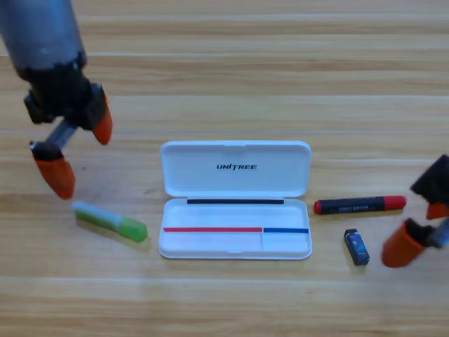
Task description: Clean up eraser and pencils
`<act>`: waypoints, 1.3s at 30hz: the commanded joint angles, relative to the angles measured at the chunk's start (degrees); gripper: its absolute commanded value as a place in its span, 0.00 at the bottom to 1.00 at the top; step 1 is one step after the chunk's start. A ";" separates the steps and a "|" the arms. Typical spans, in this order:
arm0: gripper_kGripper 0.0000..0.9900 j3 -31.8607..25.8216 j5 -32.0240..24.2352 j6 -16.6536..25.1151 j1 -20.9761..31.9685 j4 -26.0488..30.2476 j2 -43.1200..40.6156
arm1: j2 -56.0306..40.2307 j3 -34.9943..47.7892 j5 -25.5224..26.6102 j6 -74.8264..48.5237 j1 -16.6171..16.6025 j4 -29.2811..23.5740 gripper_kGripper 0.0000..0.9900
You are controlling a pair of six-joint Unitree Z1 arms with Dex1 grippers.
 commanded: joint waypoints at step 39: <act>1.00 15.53 -7.22 1.77 2.77 -14.80 8.97 | 23.53 0.72 -2.20 26.63 -1.68 -12.39 0.07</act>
